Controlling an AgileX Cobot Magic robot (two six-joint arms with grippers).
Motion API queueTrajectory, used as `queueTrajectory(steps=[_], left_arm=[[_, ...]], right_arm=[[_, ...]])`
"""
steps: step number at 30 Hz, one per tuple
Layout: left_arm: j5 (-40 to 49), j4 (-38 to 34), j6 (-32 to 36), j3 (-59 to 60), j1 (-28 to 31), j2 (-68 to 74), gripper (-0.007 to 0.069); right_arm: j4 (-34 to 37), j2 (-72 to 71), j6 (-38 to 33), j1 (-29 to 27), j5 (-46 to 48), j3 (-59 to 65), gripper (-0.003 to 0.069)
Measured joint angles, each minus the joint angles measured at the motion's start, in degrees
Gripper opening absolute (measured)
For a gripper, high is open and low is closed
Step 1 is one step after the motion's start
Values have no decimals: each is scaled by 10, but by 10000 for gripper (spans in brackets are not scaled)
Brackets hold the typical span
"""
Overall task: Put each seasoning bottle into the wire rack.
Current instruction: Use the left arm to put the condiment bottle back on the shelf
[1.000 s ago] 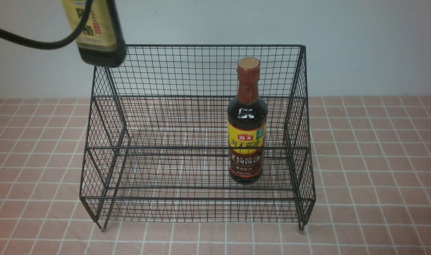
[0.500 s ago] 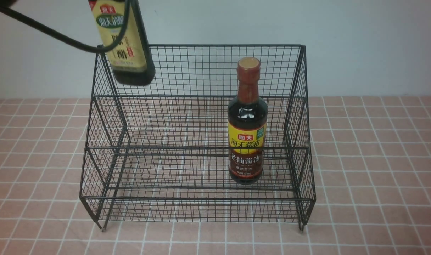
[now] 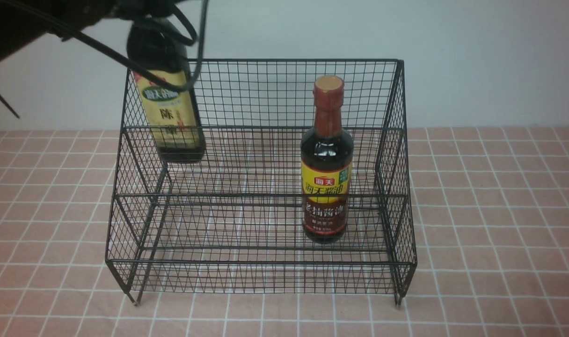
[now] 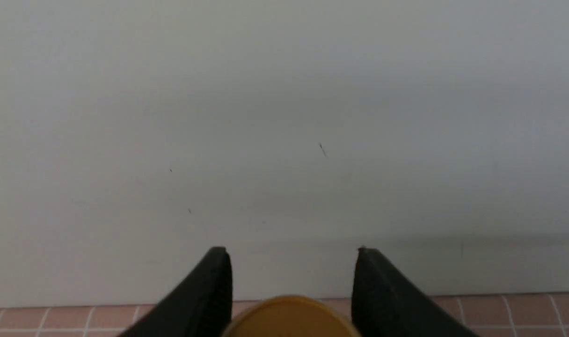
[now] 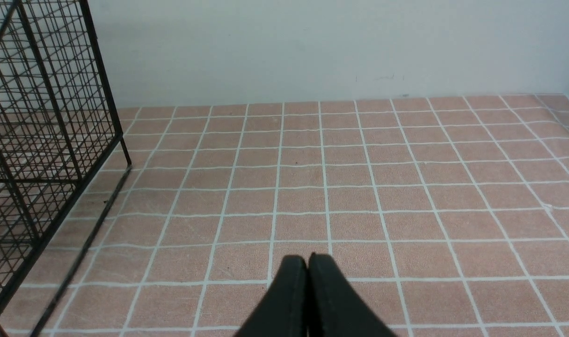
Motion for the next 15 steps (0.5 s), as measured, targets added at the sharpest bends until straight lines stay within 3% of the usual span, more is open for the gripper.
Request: queueTrajectory(steps=[15], left_arm=[[47,-21,-2,-2,-19,51,304]], right_arm=[[0,0,0,0,0,0,-14]])
